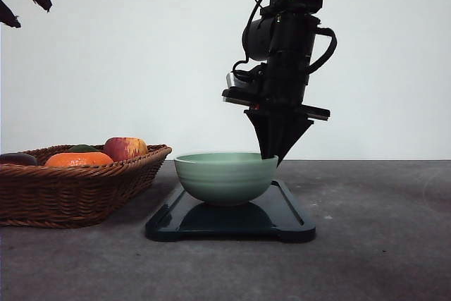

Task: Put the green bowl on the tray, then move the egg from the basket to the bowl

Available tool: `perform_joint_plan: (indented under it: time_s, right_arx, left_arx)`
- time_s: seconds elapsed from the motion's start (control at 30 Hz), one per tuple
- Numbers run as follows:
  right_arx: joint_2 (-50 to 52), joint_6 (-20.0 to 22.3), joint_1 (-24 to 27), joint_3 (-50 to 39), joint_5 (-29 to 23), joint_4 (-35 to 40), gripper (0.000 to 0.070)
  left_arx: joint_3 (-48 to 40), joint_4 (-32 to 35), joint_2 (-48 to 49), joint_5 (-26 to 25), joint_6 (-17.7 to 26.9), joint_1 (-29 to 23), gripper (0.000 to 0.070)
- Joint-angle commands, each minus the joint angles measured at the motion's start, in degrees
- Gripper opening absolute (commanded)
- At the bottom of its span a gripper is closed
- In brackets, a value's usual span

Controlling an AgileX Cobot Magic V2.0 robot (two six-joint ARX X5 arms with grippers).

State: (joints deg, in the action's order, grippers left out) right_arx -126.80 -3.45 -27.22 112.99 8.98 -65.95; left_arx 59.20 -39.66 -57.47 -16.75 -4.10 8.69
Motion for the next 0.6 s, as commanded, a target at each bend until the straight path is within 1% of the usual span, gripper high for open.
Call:
perform_joint_plan:
  time_s: [0.0, 0.03, 0.17, 0.3, 0.47, 0.57]
  right_arx:
    - [-1.3, -0.7, -0.4, 2.5, 0.0, -0.3, 0.0150]
    - [-1.3, -0.7, -0.4, 3.0, 0.0, -0.6, 0.0161]
    - [-1.2, -0.6, -0.4, 6.1, -0.1, -3.4, 0.0162]
    - [-0.2, -0.4, -0.5, 9.5, -1.2, -6.2, 0.0161]
    - [4.1, -0.4, -1.1, 9.5, -3.9, -3.7, 0.0160]
    - [7.5, -0.4, -1.1, 7.8, -4.0, -0.4, 0.0160]
  left_arx:
    - [1.3, 0.3, -0.7, -0.3, -0.1, 0.1, 0.0319]
    - [1.3, 0.3, -0.7, -0.3, -0.1, 0.1, 0.0319]
    - [1.3, 0.2, -0.7, -0.3, -0.1, 0.1, 0.0319]
    - [1.3, 0.2, -0.7, -0.3, -0.1, 0.1, 0.0319]
    - [1.3, 0.2, -0.7, -0.3, -0.1, 0.1, 0.0319]
    - [1.3, 0.2, -0.7, -0.3, -0.1, 0.1, 0.0319]
